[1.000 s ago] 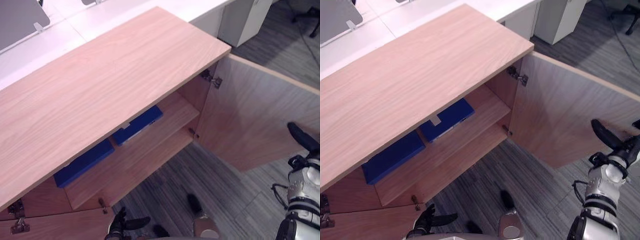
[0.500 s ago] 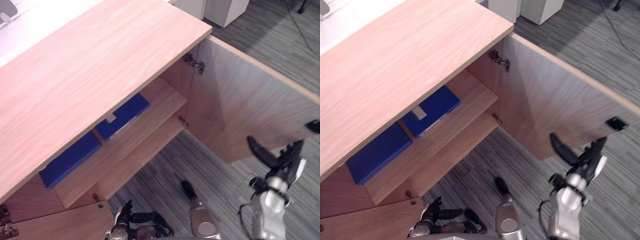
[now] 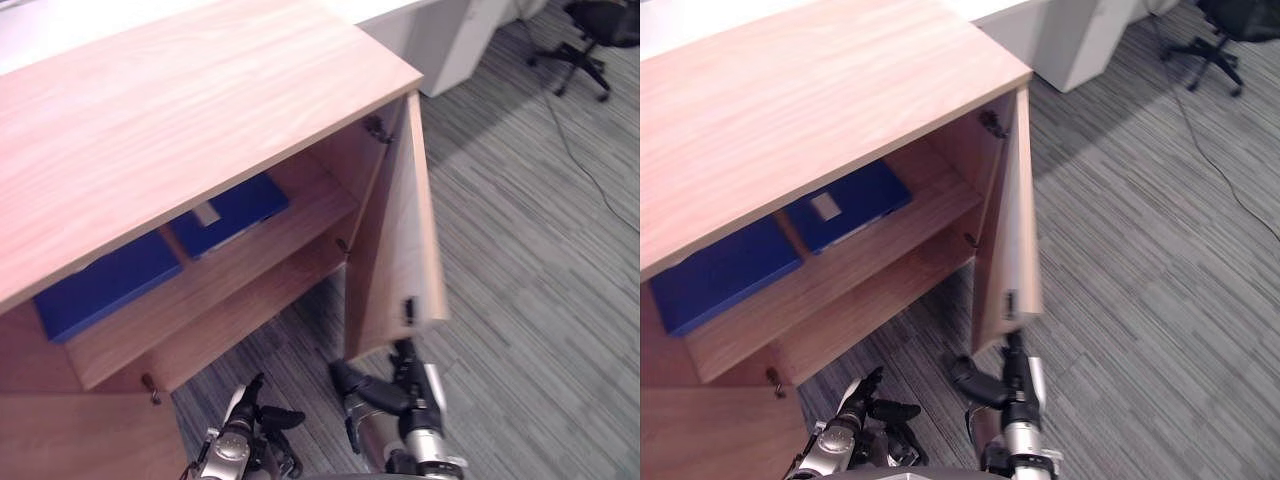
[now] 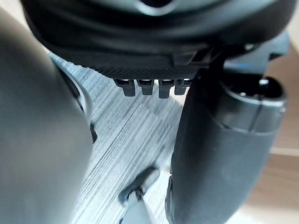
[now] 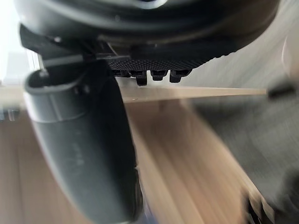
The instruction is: Walk over to the cabinet, pick up the folder, carry it to the office cabinet, place the folder inside the office cabinet, then close the office cabinet door
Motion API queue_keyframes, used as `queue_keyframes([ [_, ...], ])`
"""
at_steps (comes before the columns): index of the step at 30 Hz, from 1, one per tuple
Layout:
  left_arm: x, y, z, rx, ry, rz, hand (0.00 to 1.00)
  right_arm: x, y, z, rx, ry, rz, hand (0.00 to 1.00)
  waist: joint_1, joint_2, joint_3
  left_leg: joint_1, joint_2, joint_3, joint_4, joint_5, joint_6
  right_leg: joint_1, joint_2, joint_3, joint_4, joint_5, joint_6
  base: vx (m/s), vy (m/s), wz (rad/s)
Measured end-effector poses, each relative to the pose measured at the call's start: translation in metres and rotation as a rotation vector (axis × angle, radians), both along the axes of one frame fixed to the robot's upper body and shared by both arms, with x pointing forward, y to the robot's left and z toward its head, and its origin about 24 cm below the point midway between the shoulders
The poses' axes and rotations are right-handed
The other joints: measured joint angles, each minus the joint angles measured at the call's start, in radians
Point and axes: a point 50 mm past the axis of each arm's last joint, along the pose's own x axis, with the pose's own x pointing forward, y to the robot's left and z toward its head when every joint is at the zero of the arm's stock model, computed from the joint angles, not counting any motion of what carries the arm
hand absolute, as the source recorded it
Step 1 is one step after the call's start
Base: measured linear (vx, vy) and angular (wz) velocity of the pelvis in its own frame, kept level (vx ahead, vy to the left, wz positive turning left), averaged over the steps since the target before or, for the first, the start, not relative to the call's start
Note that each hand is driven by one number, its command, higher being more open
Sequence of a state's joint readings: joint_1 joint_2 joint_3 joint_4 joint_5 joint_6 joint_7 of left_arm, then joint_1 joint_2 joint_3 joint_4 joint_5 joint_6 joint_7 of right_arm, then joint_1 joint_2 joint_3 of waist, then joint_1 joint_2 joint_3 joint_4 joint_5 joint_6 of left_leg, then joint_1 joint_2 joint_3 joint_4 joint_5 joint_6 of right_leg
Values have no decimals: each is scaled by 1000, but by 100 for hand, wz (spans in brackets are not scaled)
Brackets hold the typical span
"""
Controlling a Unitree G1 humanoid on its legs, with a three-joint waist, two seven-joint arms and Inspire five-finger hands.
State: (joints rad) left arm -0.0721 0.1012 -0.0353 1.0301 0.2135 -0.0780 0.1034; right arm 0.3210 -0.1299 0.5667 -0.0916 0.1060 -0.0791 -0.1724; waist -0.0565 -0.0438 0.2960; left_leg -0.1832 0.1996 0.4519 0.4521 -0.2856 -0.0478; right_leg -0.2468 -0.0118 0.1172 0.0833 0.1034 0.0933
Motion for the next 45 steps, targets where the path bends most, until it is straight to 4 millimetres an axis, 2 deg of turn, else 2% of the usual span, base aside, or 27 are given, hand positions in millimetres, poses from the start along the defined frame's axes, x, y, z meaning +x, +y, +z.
queue_keyframes([
  [1,4,2,2,3,-15,13,100,16,10,12,6,-74,51,100,8,1,16,-14,-15,-27,-10,23,1,-6,-11,-22,-2,-1,-1,-92,-115,94],
  [3,13,1,7,-7,-60,50,100,48,45,53,-7,-307,282,100,22,22,43,-77,-11,-98,8,55,4,-17,-14,-87,-7,-1,-1,-103,-130,84],
  [4,15,2,8,-6,-65,57,100,52,56,62,-13,-357,340,100,29,22,46,-82,-11,-109,5,63,4,-14,-14,-100,-14,0,-1,-58,-113,60],
  [6,20,2,11,-8,-80,73,100,60,87,83,-16,-471,464,100,63,23,47,-99,-15,-157,-7,82,5,10,-16,-145,-41,0,-2,-3,-79,73],
  [7,21,3,11,-17,-88,98,100,67,99,89,-33,-500,496,100,74,23,47,-106,-24,-193,-10,93,8,19,-22,-179,-41,1,-4,28,-41,84],
  [8,21,4,12,-22,-91,117,100,72,101,89,-50,-503,501,100,80,22,47,-112,-30,-209,-11,96,9,21,-26,-192,-38,1,-4,40,-30,93],
  [9,22,6,13,-38,-103,160,100,87,99,90,-89,-503,478,100,97,20,45,-122,-38,-232,-15,104,14,24,-32,-210,-34,2,-8,60,-2,87],
  [10,24,7,14,-56,-116,201,100,107,86,91,-131,-496,400,100,120,19,45,-133,-50,-254,-17,109,13,28,-40,-230,-32,2,-17,74,13,82],
  [11,24,7,15,-67,-119,219,100,119,76,92,-155,-489,343,100,128,18,46,-138,-55,-264,-18,112,11,32,-44,-239,-32,2,-23,103,39,71],
  [13,23,13,15,-79,-124,275,100,159,26,97,-195,-433,53,100,139,15,46,-141,-74,-285,-16,112,24,44,-57,-261,-32,9,-35,153,99,41],
  [14,22,15,15,-75,-123,280,100,171,5,102,-201,-429,-55,100,138,15,46,-141,-79,-287,-15,107,29,45,-60,-258,-32,9,-35,165,115,12],
  [15,21,16,14,-73,-121,281,100,178,-8,107,-195,-434,-98,100,134,15,46,-141,-83,-285,-15,103,33,46,-61,-256,-33,9,-34,144,91,4],
  [16,20,19,14,-66,-119,281,100,181,-9,112,-218,-455,-90,100,132,15,46,-138,-87,-283,-16,102,35,49,-65,-255,-34,10,-34,146,89,7],
  [19,14,26,13,-49,-112,286,100,182,-23,110,-256,-457,-120,100,127,14,45,-109,-97,-302,-33,101,36,84,-75,-255,-35,11,-33,150,98,32],
  [24,4,33,11,-40,-100,291,100,172,-38,89,-311,-428,-40,100,128,3,39,-68,-114,-305,-94,104,38,101,-88,-257,-36,11,-33,98,50,11],
  [26,-2,36,9,-35,-83,285,100,158,-43,63,-330,-352,7,100,128,3,39,-39,-119,-304,-123,107,40,117,-91,-260,-38,11,-33,76,27,2],
  [28,-4,37,8,-36,-74,276,100,147,-48,45,-332,-293,18,100,126,2,38,-24,-124,-306,-146,116,40,123,-94,-262,-38,11,-33,70,12,6],
  [30,-6,38,7,-31,-64,266,100,126,-55,17,-338,-193,30,100,124,2,34,-8,-129,-306,-179,127,38,125,-96,-267,-38,11,-33,64,-1,3],
  [31,-7,38,7,-31,-62,266,100,124,-56,14,-339,-182,31,100,124,2,33,-7,-129,-306,-181,127,38,125,-96,-268,-38,11,-33,44,-10,1],
  [33,-11,38,4,-29,-42,267,100,99,-61,-15,-352,-76,48,100,119,1,12,13,-130,-307,-210,138,33,135,-95,-280,-40,10,-33,41,-23,3],
  [35,-14,38,3,-27,-31,265,100,88,-63,-29,-360,-22,55,100,114,-1,-6,25,-130,-308,-219,143,30,145,-94,-285,-44,10,-33,33,-21,4],
  [37,-19,35,0,-25,-17,248,100,65,-67,-57,-398,84,57,100,110,-2,-43,45,-130,-310,-240,151,28,158,-93,-287,-48,10,-32,27,-19,4],
  [39,-19,32,0,-31,-16,246,100,49,-71,-76,-446,170,56,100,103,-3,-52,59,-131,-312,-244,152,28,168,-93,-291,-38,3,-31,-15,-19,6],
  [40,-19,31,0,-32,-15,242,100,40,-75,-89,-468,232,40,100,95,-3,-53,63,-134,-319,-242,152,28,167,-98,-297,-14,-15,-27,-88,-37,30],
  [42,-18,24,-1,-49,-17,235,100,14,-96,-115,-469,410,-111,100,70,-10,-56,59,-166,-364,-225,155,33,141,-130,-312,103,-102,-21,-136,-52,61],
  [44,-18,22,-2,-61,-16,242,100,-2,-111,-125,-466,503,-220,100,61,-13,-59,39,-185,-406,-208,154,34,124,-149,-289,170,-154,-18,-148,-40,71],
  [45,-18,24,-1,-64,-19,259,100,-17,-119,-132,-446,574,-293,100,60,-30,-69,11,-208,-444,-186,145,24,108,-164,-254,209,-212,-8,-136,-58,73],
])
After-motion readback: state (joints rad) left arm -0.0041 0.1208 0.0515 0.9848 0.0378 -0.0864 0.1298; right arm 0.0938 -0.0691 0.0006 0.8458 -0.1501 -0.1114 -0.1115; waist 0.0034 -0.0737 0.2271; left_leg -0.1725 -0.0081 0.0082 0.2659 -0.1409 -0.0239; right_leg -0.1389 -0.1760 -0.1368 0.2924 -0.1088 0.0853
